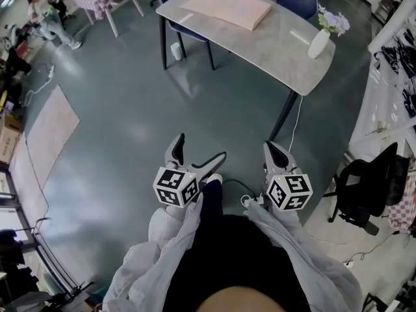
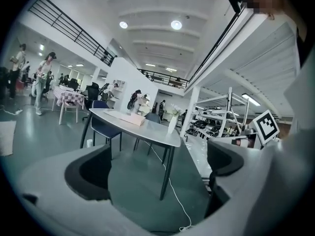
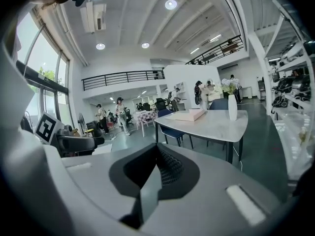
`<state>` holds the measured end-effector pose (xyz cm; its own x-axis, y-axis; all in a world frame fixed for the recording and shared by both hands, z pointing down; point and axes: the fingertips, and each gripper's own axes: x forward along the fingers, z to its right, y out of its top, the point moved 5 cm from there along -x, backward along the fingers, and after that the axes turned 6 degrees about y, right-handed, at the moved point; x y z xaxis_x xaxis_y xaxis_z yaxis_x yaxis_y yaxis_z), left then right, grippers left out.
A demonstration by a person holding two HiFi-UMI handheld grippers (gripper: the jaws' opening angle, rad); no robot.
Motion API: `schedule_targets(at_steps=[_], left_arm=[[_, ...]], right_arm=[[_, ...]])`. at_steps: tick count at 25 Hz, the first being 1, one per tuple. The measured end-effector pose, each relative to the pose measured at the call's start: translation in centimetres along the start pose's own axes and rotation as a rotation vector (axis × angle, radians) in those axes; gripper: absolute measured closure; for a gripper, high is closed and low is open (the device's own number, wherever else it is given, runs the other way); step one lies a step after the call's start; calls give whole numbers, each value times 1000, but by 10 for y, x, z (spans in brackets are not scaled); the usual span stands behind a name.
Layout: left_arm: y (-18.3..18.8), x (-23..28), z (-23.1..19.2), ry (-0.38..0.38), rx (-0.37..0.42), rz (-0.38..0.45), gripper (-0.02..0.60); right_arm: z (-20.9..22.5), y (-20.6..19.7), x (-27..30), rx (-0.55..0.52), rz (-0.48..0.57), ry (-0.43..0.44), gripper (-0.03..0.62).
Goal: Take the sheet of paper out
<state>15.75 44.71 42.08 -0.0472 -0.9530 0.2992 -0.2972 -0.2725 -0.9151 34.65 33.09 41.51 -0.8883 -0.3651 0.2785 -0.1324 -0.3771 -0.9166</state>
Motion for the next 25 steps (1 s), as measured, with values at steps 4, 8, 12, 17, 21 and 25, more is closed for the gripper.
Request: schedule_targets(at_steps=[4, 8, 12, 17, 21, 25], left_arm=[[16, 25, -22, -30, 3, -14, -20], [30, 53, -40, -51, 2, -17, -20], [40, 75, -59, -69, 3, -21, -20], [53, 93, -82, -87, 23, -22, -17], [57, 100, -92, -106, 34, -35, -17], [56, 99, -96, -119, 34, -47, -14]], right_arm=[[8, 17, 31, -1, 7, -19, 582], [21, 30, 58, 1, 16, -41, 582], [29, 40, 84, 3, 25, -53, 582], [30, 47, 112, 7, 36, -65, 582], [28, 47, 123, 20, 41, -80, 582], [25, 41, 123, 25, 29, -94, 582]])
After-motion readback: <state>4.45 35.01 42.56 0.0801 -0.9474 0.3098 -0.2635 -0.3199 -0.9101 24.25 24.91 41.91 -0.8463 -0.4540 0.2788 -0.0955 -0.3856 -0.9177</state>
